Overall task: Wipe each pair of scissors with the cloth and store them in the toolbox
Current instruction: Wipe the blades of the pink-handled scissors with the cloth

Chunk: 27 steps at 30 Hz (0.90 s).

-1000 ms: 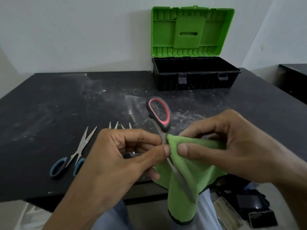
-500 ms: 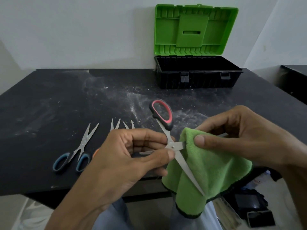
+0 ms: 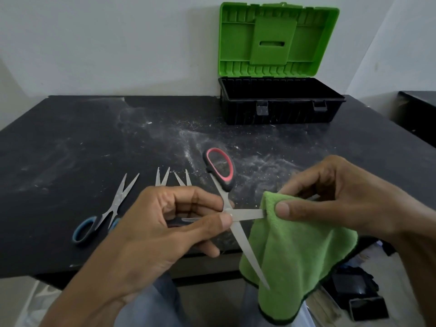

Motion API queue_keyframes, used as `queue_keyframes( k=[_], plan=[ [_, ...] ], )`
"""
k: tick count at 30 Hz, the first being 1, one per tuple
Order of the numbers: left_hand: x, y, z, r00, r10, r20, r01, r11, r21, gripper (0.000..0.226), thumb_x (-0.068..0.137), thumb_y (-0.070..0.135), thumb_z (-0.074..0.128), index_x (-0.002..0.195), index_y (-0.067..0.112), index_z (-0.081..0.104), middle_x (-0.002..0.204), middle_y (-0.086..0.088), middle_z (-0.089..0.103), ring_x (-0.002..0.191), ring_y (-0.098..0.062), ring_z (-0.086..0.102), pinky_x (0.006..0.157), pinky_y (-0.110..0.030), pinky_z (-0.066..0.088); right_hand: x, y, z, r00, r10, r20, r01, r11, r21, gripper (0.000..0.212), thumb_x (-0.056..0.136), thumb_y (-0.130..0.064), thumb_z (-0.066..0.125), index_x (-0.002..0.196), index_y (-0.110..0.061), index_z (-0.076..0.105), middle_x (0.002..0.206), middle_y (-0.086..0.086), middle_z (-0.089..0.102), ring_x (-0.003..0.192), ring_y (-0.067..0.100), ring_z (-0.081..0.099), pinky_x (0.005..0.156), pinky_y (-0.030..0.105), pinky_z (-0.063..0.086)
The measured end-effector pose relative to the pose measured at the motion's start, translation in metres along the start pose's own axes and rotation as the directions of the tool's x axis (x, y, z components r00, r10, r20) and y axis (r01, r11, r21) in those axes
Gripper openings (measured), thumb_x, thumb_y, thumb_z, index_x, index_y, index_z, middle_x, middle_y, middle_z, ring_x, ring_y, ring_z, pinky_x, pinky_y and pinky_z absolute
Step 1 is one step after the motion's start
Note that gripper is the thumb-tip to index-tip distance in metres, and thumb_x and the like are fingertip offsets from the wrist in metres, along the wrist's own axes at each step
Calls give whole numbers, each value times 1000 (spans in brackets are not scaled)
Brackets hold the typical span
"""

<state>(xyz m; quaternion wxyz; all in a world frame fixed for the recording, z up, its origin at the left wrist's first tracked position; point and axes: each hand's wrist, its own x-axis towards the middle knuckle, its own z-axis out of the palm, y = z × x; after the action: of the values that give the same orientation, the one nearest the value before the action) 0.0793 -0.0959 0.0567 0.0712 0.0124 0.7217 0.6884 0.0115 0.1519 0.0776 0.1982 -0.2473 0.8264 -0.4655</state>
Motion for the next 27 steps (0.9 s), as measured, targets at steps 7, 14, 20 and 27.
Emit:
queue_keyframes(
  k=[7,14,20,27],
  plan=[
    [8,-1,9,1000,12,15,-11,999,-36,19,58,21,80,76,13,78,72,-7,74,63,-21,73,61,-27,61,9,-6,19,997,-74,2,74,997,2,25,85,-38,76,97,-19,86,93,0,84,84,21,81,79,47,66],
    [6,2,0,1000,-15,-7,14,995,-96,22,57,18,79,77,9,79,70,-8,74,56,-15,69,55,-20,57,3,0,-3,1000,-31,0,31,999,28,21,84,-31,77,94,-15,86,93,8,84,85,29,81,83,52,65],
    [13,0,11,1000,-21,-20,18,991,-131,16,60,14,79,74,8,77,75,-12,75,56,-18,70,54,-20,57,7,0,11,996,-47,-69,50,998,42,23,82,-38,78,92,-19,86,89,6,84,81,29,81,80,57,65],
    [7,6,-1,992,50,-120,-58,997,-59,17,61,18,78,74,9,78,64,-10,71,52,-17,68,53,-20,57,5,-5,4,993,-53,-107,54,998,10,23,81,-40,76,89,-21,86,88,3,84,79,24,81,80,51,65]
  ],
)
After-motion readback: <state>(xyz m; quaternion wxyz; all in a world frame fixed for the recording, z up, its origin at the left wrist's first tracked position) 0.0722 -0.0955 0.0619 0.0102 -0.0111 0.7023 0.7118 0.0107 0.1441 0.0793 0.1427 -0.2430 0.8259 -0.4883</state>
